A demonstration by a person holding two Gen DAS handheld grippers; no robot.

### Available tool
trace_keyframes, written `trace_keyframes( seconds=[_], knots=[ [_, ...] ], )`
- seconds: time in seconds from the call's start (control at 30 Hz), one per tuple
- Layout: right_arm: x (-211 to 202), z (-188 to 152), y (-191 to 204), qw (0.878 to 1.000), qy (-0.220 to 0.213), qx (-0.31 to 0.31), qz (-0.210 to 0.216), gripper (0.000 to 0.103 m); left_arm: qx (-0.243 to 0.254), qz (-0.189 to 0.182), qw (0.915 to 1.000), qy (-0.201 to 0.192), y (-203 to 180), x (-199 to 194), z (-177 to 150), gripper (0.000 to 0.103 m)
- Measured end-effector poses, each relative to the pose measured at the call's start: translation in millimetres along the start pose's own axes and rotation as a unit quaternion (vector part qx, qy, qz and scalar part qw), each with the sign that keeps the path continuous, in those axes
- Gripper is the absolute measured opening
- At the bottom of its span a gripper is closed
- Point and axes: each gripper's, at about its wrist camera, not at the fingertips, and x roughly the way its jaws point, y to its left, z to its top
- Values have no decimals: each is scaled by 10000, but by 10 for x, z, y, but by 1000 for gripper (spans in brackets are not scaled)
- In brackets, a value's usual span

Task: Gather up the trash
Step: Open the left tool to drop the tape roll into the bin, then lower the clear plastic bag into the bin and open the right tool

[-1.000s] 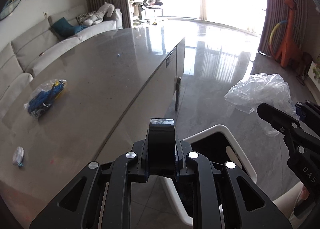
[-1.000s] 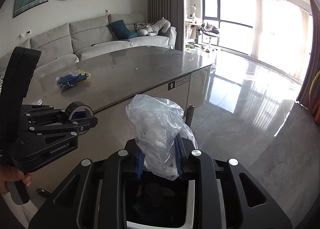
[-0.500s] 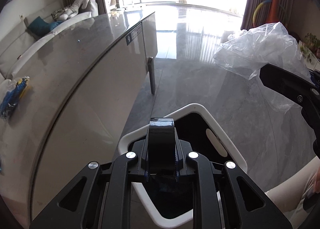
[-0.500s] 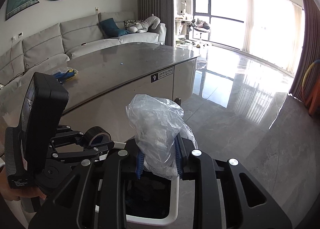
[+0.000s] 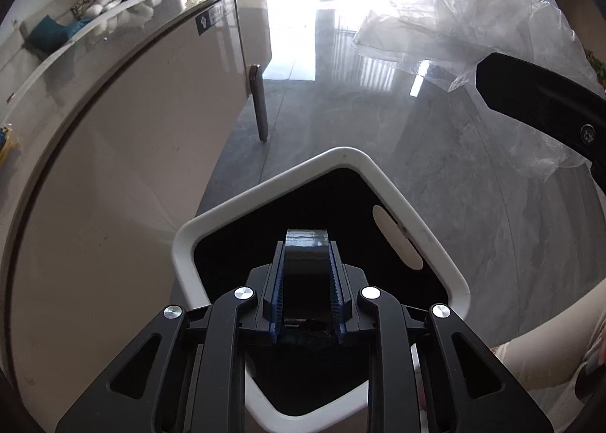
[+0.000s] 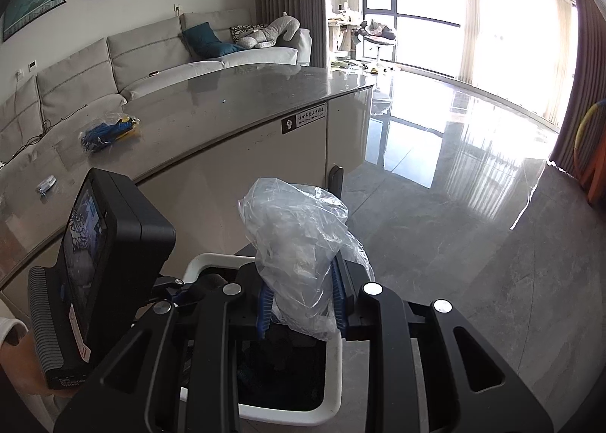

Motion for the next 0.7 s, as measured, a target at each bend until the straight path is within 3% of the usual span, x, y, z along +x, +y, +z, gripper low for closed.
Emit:
trace_keyframes(
  seconds=[0.07,0.2,0.47,0.7],
  knots=[
    [6,-9,-6,10000,60,-18,-51,28,81,304,9994,137,-59,74,-21,99],
    [38,-36,-51,9998,143,43,-104,28,464,736,9962,34,-179,88,-17,98],
    [54,-17,-61,9998,173,88,-51,29,369,782,9963,3,-99,19,-19,98],
    [203,-52,-2,9992,349,135,101,30,-39,1261,9916,-295,276,-210,-5,98]
  ],
)
